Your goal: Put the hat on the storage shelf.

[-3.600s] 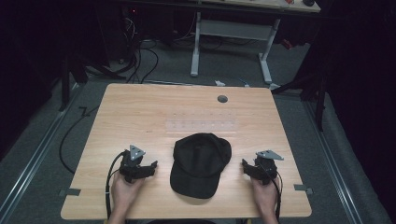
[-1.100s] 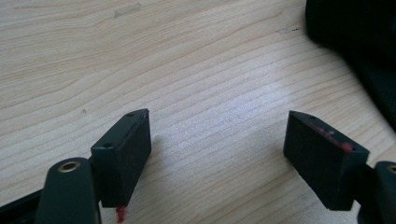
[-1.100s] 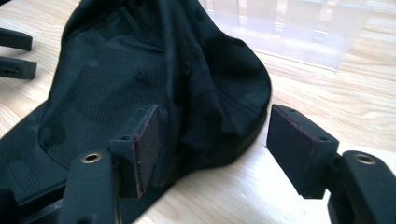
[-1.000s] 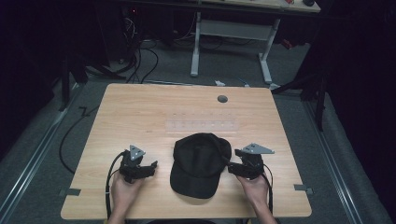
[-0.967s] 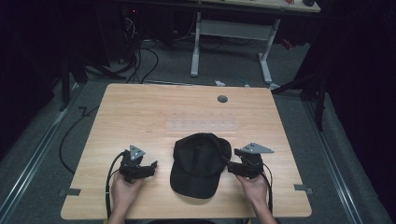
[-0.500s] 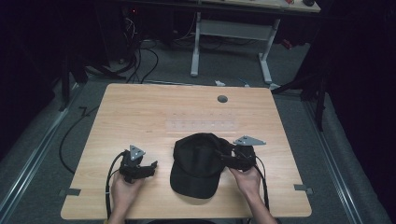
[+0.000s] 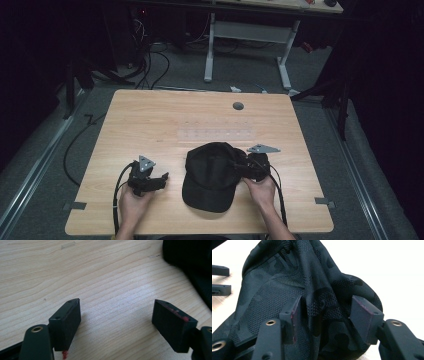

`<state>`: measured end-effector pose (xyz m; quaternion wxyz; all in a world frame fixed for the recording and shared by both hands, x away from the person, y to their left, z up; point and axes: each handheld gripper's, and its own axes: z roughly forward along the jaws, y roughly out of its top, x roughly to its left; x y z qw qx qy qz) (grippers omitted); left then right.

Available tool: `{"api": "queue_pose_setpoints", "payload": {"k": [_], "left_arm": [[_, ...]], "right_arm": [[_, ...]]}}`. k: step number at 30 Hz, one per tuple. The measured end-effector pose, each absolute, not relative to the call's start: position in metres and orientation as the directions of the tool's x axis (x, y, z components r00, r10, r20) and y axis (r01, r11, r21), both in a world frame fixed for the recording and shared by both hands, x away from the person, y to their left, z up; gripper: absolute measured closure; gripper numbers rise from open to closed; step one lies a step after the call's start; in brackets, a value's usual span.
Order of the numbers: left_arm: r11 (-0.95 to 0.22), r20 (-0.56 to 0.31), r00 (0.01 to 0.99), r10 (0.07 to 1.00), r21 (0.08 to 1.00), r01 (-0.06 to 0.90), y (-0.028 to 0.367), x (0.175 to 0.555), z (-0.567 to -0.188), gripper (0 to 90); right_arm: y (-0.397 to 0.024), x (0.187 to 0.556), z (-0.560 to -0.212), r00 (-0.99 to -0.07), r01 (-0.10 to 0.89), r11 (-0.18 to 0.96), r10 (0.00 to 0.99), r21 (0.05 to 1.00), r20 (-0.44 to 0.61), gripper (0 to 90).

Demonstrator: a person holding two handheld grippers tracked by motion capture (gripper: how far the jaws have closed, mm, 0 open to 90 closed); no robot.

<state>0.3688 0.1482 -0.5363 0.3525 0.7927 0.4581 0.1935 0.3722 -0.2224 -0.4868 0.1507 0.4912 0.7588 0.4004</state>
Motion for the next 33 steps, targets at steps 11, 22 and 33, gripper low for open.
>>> {"api": "queue_pose_setpoints", "payload": {"k": [11,22,33], "left_arm": [[-0.332,-0.016,0.505,0.863,0.736,0.590,0.1482,0.3688,-0.5363,23.5],[-0.332,-0.016,0.505,0.863,0.736,0.590,0.1482,0.3688,-0.5363,23.5],[-0.331,-0.016,0.505,0.863,0.736,0.590,0.1482,0.3688,-0.5363,23.5]], "right_arm": [[-0.2264,0.3742,-0.4899,-0.493,0.646,0.193,0.844,0.738,0.211,66.2],[-0.2268,0.3724,-0.4883,-0.510,0.639,0.197,0.832,0.743,0.218,82.7],[-0.2303,0.3702,-0.4841,-0.522,0.634,0.164,0.812,0.755,0.262,85.4]]}}
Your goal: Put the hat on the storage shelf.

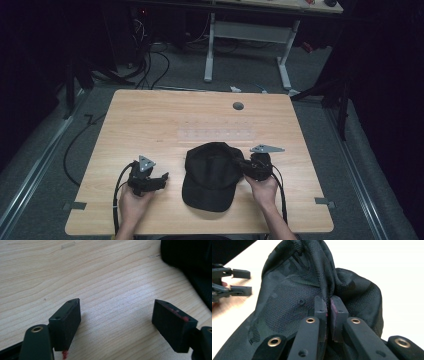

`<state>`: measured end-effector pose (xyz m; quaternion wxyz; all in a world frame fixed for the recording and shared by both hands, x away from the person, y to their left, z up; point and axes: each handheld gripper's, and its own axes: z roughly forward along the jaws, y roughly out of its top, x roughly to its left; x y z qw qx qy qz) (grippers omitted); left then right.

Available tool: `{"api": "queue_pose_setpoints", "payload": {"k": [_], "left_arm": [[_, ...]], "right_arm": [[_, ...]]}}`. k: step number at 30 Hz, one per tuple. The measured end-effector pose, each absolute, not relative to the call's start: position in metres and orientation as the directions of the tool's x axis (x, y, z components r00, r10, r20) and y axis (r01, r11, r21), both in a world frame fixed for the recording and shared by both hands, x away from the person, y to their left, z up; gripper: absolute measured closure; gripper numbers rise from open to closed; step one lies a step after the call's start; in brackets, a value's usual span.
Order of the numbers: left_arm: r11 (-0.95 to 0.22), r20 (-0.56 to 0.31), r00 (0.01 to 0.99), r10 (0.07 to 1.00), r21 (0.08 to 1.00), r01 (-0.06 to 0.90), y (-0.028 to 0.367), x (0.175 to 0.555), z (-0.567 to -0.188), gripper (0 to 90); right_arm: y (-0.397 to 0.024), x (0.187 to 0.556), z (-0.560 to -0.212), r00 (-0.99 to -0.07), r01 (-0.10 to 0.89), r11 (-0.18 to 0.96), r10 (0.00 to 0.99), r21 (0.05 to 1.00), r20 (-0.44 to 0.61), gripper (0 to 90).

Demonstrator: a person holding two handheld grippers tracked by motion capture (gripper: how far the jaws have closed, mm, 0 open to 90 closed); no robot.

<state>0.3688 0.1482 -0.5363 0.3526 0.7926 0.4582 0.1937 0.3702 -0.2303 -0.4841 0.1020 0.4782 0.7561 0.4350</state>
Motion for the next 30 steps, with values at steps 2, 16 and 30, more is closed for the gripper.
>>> {"api": "queue_pose_setpoints", "payload": {"k": [2,16,30], "left_arm": [[-0.332,-0.016,0.505,0.863,0.736,0.590,0.148,0.369,-0.536,23.5],[-0.332,-0.018,0.507,0.862,0.736,0.590,0.148,0.369,-0.536,23.6],[-0.339,-0.019,0.515,0.857,0.731,0.592,0.148,0.369,-0.535,23.5]], "right_arm": [[-0.231,0.369,-0.482,-0.525,0.632,0.157,0.807,0.759,0.270,85.5],[-0.243,0.358,-0.466,-0.553,0.587,0.133,0.786,0.799,0.276,85.6],[-0.241,0.347,-0.438,-0.607,0.520,0.169,0.762,0.837,0.223,85.6]]}}
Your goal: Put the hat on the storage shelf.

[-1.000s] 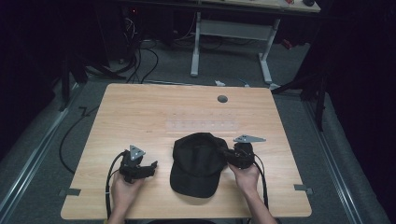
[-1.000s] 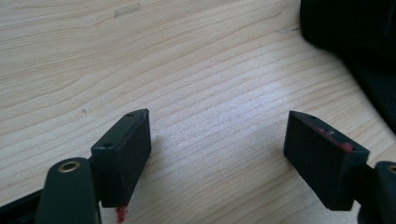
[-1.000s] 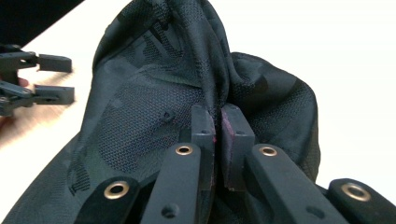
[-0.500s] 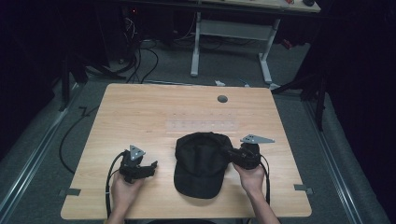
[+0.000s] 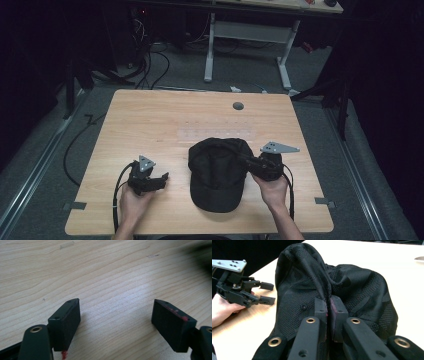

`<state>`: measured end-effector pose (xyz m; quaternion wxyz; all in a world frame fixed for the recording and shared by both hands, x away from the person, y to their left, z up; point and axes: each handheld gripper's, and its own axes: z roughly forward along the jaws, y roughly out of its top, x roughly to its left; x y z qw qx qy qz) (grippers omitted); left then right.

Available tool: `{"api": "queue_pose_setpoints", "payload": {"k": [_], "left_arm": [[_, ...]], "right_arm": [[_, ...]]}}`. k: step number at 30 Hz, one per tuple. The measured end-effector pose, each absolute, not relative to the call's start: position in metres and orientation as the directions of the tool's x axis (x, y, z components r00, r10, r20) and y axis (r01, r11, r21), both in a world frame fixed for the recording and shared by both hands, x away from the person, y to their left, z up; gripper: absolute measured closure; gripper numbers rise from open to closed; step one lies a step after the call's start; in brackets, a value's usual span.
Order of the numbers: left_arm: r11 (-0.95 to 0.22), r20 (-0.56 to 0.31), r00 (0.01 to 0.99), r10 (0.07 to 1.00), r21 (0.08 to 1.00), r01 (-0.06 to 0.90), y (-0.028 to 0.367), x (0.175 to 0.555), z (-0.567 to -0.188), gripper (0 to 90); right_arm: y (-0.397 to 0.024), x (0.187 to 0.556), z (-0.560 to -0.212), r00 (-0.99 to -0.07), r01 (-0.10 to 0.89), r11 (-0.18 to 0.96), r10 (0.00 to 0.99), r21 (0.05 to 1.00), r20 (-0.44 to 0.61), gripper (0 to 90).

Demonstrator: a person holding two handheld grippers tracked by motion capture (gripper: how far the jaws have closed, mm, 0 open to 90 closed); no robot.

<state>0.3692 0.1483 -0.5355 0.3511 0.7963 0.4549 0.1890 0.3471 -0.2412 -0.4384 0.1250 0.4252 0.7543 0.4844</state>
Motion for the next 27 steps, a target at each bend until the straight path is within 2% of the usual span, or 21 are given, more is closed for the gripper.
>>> {"api": "queue_pose_setpoints", "payload": {"k": [9,25,27], "left_arm": [[-0.303,-0.110,0.561,0.821,0.747,0.591,0.149,0.366,-0.531,23.1],[-0.320,-0.201,0.728,0.655,0.799,0.509,0.130,0.350,-0.496,19.2],[-0.329,-0.225,0.758,0.612,0.800,0.502,0.126,0.349,-0.492,19.2]], "right_arm": [[-0.243,0.342,-0.429,-0.627,0.495,0.157,0.746,0.854,0.227,85.6],[-0.243,0.338,-0.411,-0.672,0.442,0.157,0.711,0.883,0.210,85.6],[-0.242,0.338,-0.410,-0.676,0.436,0.158,0.707,0.886,0.207,85.6]]}}
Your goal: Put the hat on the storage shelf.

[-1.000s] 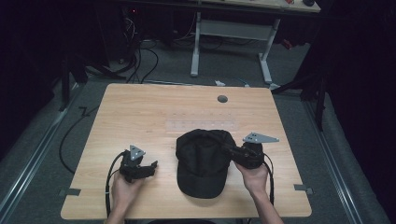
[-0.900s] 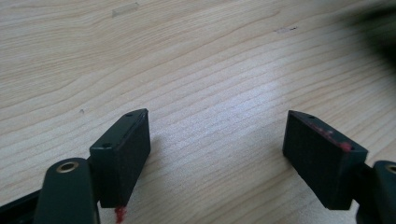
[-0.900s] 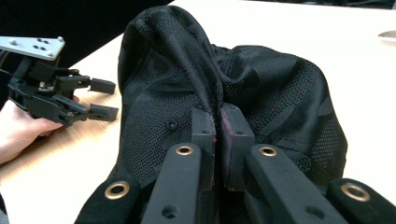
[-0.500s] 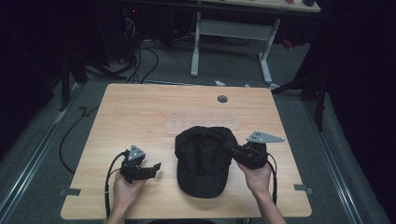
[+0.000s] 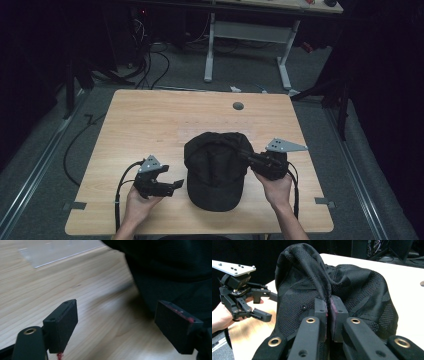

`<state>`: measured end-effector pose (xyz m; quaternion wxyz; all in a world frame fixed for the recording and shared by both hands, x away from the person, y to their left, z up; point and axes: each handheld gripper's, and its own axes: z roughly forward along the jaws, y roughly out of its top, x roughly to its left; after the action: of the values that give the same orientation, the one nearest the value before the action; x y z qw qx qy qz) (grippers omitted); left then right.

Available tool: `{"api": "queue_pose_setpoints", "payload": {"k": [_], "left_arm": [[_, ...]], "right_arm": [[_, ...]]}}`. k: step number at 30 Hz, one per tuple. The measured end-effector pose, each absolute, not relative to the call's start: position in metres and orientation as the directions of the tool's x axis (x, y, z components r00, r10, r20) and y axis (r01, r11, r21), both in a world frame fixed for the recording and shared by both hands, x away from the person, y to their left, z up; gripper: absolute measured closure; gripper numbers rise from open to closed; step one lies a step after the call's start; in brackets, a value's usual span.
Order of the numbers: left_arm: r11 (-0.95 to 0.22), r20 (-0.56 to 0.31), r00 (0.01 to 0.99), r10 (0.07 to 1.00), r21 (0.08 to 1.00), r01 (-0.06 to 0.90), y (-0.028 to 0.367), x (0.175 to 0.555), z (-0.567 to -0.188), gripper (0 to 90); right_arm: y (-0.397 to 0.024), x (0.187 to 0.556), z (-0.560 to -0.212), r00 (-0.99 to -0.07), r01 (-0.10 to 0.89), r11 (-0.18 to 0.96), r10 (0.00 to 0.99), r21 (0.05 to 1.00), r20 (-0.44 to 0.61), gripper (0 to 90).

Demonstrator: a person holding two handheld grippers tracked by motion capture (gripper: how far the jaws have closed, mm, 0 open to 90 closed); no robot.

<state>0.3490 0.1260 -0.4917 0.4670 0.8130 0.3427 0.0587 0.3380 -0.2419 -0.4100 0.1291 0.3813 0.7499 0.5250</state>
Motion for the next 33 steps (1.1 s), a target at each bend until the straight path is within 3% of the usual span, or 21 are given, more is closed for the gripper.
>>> {"api": "queue_pose_setpoints", "payload": {"k": [33], "left_arm": [[-0.422,-0.342,0.844,0.413,0.750,0.510,0.090,0.358,-0.483,22.8]], "right_arm": [[-0.241,0.336,-0.407,-0.747,0.361,0.140,0.636,0.922,0.196,85.5]]}}
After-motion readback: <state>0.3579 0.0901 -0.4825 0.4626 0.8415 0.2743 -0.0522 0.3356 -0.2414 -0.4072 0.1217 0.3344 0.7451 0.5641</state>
